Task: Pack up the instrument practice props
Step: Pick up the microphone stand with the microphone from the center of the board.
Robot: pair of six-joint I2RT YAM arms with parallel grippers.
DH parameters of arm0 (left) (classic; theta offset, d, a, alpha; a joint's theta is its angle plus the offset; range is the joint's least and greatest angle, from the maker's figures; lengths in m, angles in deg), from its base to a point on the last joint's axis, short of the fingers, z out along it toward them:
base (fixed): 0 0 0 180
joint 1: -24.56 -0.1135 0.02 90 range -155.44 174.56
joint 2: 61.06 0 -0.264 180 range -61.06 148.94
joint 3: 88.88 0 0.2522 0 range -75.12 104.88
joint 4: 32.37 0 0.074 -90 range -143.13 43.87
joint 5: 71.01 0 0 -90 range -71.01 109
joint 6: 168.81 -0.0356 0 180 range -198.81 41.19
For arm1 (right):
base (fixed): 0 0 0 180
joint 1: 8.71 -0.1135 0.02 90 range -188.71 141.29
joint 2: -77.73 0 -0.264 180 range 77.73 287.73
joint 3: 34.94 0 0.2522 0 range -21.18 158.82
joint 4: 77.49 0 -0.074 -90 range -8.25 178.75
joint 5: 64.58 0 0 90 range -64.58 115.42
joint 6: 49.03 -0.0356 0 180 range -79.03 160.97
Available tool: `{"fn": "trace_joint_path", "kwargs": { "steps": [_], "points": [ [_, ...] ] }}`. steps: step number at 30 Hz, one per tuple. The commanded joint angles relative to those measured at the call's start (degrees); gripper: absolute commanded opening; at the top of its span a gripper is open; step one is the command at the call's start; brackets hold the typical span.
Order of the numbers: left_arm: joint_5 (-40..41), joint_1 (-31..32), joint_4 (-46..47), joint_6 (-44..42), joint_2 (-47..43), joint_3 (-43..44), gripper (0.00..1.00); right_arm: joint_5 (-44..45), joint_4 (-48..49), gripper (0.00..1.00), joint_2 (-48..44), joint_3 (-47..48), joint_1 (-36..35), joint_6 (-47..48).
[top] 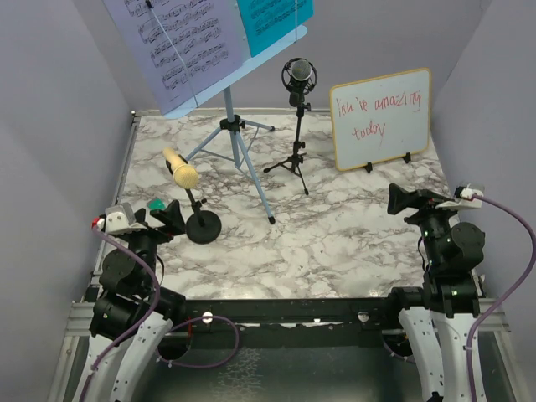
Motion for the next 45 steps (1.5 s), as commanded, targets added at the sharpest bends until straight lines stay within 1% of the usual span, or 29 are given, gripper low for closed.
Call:
{"fn": "trace_joint_path", "kwargs": {
  "steps": [1, 8, 12, 17, 21, 23, 26, 29, 31, 33, 35, 37, 40, 43, 45],
  "points": [
    [-3.8, -0.5, 1.6, -0.8, 0.6, -0.4, 0.99, -2.5, 0.5, 1.00, 0.5, 1.2, 0.3, -1.7],
    [-6.3, -0.5, 1.9, -1.2, 2.6, -0.6, 0.99, -4.3, 0.1, 1.00, 2.9, 0.1, 0.3, -5.1],
    [-8.7, -0.5, 2.2, -1.3, 4.3, -0.8, 0.99, -8.0, 2.1, 1.00, 4.8, -2.0, 0.3, -7.0],
    [-9.3, -0.5, 3.9, 0.9, 6.3, -1.6, 0.99, -17.4, 2.4, 1.00, 7.7, -3.0, 0.3, -3.6],
    [-10.5, -0.5, 5.4, 1.4, 10.0, -1.6, 0.99, -21.3, 3.9, 1.00, 8.5, -4.2, 0.3, -2.5],
    [-10.3, -0.5, 6.7, 0.9, 12.2, -1.4, 0.99, -22.3, 4.6, 1.00, 8.3, -4.6, 0.3, -2.3],
    [-10.2, -0.5, 11.4, -1.4, 14.8, -2.1, 0.99, -25.1, 6.7, 1.00, 7.7, -5.8, 0.3, -2.7],
    [-13.0, -0.5, 16.7, -6.7, 17.8, -2.6, 0.99, -27.9, 8.4, 1.00, 7.4, -6.5, 0.3, -2.8],
    [-15.2, -0.5, 19.0, -10.4, 19.7, -2.6, 0.96, -28.7, 8.7, 1.00, 7.1, -6.4, 0.1, -2.7],
    [-15.5, -0.5, 20.8, -12.7, 21.0, -3.3, 0.92, -28.9, 9.2, 1.00, 6.7, -6.6, -0.3, -2.6],
    [-14.9, -0.5, 22.4, -13.0, 21.4, -4.3, 0.86, -29.4, 9.5, 1.00, 6.4, -6.8, -0.6, -2.5],
    [-15.4, -0.6, 24.2, -13.9, 21.2, -5.4, 0.77, -29.6, 9.5, 1.00, 6.1, -6.9, -0.6, -2.4],
    [-13.1, -0.7, 28.1, -13.9, 21.2, -7.2, 0.69, -29.9, 10.2, 1.00, 5.8, -7.7, -0.6, -2.5],
    [-12.6, -1.1, 30.8, -13.5, 22.2, -7.9, 0.65, -30.5, 11.1, 1.00, 5.3, -8.4, -0.6, -2.6],
    [-13.5, -1.3, 32.8, -13.2, 22.6, -8.8, 0.65, -30.7, 11.2, 1.00, 4.8, -8.7, -1.7, -2.5]
  ]
}}
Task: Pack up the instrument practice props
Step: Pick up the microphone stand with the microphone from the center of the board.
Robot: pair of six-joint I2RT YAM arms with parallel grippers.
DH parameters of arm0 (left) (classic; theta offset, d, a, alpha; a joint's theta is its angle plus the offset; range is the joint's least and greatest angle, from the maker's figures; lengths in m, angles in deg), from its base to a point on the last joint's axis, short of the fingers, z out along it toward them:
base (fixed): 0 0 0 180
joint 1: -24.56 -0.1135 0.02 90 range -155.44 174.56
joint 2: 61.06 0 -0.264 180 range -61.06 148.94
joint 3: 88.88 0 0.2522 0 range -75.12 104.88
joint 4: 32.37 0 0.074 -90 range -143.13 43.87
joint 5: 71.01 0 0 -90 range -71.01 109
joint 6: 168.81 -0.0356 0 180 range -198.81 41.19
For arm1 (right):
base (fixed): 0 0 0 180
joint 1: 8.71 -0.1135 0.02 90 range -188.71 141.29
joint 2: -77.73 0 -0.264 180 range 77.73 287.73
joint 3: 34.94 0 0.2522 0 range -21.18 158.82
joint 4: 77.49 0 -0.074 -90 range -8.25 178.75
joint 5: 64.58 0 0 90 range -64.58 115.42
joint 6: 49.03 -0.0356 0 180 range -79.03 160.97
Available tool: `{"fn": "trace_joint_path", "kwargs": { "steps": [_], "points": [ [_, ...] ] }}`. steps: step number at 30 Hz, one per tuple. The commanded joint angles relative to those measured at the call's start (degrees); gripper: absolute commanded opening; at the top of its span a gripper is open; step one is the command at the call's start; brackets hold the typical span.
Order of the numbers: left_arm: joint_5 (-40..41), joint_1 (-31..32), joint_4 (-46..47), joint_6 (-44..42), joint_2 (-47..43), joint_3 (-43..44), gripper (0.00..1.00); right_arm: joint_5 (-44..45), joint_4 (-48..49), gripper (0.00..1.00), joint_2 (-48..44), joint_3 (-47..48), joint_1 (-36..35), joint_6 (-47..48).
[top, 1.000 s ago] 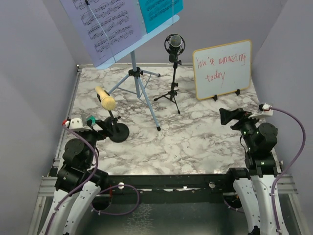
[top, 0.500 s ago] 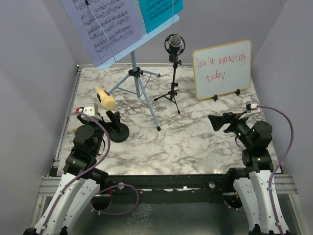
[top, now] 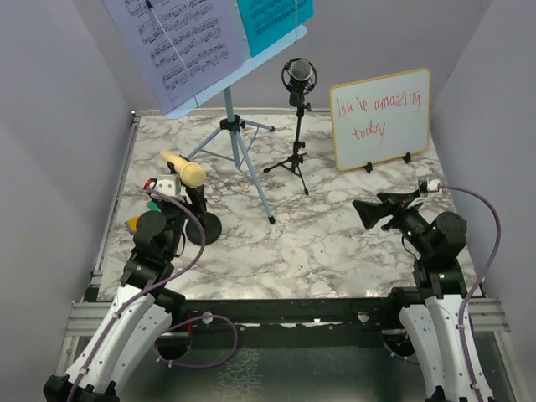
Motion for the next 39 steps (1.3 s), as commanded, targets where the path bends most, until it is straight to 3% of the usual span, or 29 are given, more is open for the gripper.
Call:
{"fn": "trace_joint_path", "kwargs": {
  "steps": [1, 4, 10, 17, 24, 30, 34, 39],
  "points": [
    [-1.1, -0.8, 7.4, -1.0, 0.8, -1.9, 0.64, -2.3, 1.9, 1.00, -1.3, -1.2, -1.4, 0.5],
    [-1.7, -1.3, 8.3, -0.9, 1.6, -2.3, 0.58, -2.6, 2.2, 1.00, -1.8, -1.6, -1.4, 0.6],
    [-6.2, -2.3, 9.3, -0.9, 1.9, -2.1, 0.35, -3.8, 3.7, 1.00, -2.8, -3.0, -1.5, 0.1],
    [-17.3, -2.5, 9.1, -2.0, 0.9, -0.4, 0.00, -5.1, 7.2, 1.00, -4.7, -4.8, -1.5, -3.1],
    [-30.7, -2.5, 12.9, -0.7, 0.0, 0.1, 0.00, -4.3, 13.0, 1.00, -5.4, -9.6, -1.5, -10.5],
    [-36.8, -2.5, 13.6, 7.5, 2.4, 5.6, 0.00, -11.3, 16.6, 1.00, -2.0, -10.8, -1.5, -9.9],
    [-43.0, -2.1, 17.7, 15.7, 6.2, 7.7, 0.00, -13.6, 20.0, 1.00, 0.8, -11.6, -1.5, -10.3],
    [-46.7, 0.7, 25.1, 19.7, 11.7, 8.2, 0.00, -17.6, 24.8, 1.00, 4.7, -12.9, -1.5, -12.1]
  ]
}}
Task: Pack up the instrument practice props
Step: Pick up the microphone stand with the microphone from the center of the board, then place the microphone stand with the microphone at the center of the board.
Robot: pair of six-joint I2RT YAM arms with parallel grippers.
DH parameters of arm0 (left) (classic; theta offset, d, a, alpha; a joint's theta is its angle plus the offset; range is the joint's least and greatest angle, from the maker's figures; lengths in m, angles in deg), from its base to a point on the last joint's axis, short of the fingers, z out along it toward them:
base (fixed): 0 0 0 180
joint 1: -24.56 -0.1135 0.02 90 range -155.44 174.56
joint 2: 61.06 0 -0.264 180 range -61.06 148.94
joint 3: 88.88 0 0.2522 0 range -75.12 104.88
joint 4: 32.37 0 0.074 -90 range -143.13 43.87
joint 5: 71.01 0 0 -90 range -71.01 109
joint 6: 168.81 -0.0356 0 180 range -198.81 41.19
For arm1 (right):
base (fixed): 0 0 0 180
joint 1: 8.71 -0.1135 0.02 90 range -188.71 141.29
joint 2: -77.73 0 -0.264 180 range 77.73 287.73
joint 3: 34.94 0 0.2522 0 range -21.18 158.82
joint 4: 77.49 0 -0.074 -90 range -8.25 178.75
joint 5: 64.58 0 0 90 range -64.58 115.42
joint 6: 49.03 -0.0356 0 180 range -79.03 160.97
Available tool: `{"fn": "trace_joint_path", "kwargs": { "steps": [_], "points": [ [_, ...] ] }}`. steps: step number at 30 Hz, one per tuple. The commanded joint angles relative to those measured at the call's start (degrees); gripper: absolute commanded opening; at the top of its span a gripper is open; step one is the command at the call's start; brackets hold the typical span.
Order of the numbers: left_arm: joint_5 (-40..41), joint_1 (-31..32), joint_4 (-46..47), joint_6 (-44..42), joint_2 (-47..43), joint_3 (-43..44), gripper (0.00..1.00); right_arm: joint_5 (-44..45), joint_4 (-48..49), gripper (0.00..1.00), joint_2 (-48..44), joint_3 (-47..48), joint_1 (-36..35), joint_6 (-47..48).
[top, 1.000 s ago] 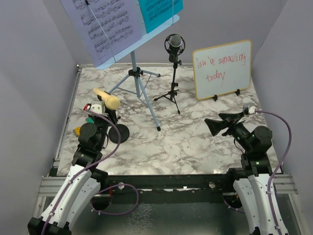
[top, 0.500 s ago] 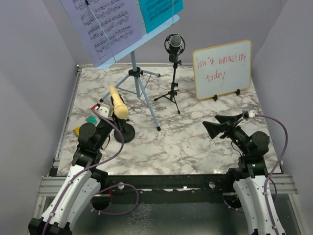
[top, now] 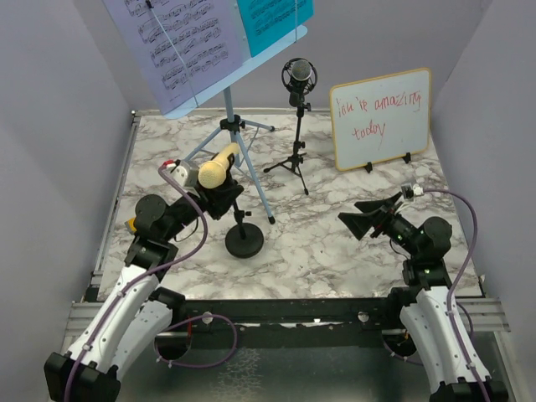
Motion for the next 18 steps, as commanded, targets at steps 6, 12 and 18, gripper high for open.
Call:
{"fn": "trace_joint_path", "kwargs": {
  "steps": [6, 12, 18],
  "points": [
    [-4.6, 11.3, 24.1, 6.3, 11.3, 3.5, 0.00, -8.2, 15.9, 1.00, 7.3, -4.6, -0.3, -6.8],
    [-3.6, 20.3, 25.2, -2.7, 20.4, 10.2, 0.00, -11.2, 19.0, 1.00, 12.7, -4.5, -0.2, -8.1],
    [-2.2, 22.9, 26.8, -8.9, 27.4, 12.9, 0.00, -9.2, 19.8, 1.00, 14.6, -5.1, -0.4, -6.6]
  ]
}}
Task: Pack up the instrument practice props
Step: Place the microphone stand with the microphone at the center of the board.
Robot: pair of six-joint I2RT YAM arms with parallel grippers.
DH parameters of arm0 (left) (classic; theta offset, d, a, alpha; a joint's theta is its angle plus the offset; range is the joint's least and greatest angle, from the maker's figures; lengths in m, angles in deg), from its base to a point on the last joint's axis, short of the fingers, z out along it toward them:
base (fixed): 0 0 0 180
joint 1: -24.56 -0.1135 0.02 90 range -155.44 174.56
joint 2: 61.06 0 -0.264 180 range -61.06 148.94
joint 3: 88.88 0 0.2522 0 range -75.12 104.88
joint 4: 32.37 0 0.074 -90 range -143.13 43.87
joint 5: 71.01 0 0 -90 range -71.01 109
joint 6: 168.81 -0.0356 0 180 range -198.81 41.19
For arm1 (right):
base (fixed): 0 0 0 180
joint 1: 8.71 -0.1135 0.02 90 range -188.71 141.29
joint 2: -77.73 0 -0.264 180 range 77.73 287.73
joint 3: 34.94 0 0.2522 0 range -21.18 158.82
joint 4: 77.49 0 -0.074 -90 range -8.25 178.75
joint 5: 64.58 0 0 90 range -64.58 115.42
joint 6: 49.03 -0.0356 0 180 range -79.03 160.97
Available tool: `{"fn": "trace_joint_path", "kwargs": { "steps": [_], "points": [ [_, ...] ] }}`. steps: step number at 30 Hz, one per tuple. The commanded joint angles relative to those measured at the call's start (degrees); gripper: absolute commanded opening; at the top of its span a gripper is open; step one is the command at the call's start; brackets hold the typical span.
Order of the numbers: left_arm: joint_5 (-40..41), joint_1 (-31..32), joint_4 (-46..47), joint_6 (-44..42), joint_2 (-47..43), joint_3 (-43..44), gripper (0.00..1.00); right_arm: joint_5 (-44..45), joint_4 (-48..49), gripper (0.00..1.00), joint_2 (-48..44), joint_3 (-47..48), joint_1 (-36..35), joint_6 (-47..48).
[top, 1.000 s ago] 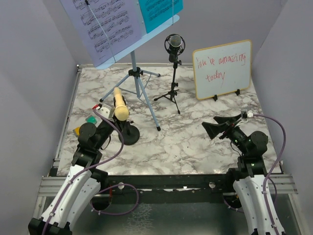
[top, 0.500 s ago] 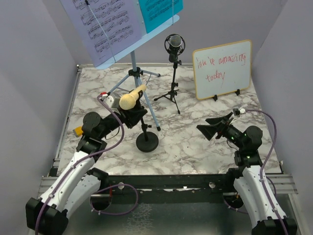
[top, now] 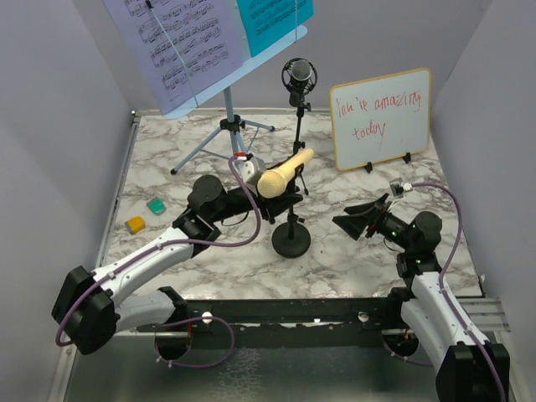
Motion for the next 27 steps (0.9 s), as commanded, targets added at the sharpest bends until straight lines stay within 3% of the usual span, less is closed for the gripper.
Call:
{"fn": "trace_joint_path", "kwargs": {
  "steps": [1, 6, 20, 21, 25, 27],
  "points": [
    [1.5, 1.0, 10.3, -5.9, 3.6, 3.7, 0.00, -0.6, 3.9, 1.00, 1.9, -0.5, -0.4, 0.7],
    [3.0, 1.0, 16.8, -6.2, 9.1, 2.5, 0.00, -1.0, 6.9, 0.98, 6.1, -0.5, -1.4, 1.3],
    [0.6, -0.3, 15.6, -10.9, 15.1, 3.6, 0.00, 9.6, 3.7, 0.88, 11.3, 1.7, -14.0, 12.2],
    [0.2, -0.4, 15.6, -10.5, 15.8, 3.7, 0.02, 10.0, 4.5, 0.86, 11.4, 1.6, -14.3, 12.7],
    [0.8, -0.7, 15.5, -10.2, 15.7, 2.8, 0.27, 12.9, 6.6, 0.85, 12.2, 1.6, -15.9, 14.7],
    [3.1, -0.7, 15.4, -9.1, 14.8, 2.2, 0.44, 13.4, 8.2, 0.84, 13.5, 1.8, -16.5, 14.4]
  ]
}}
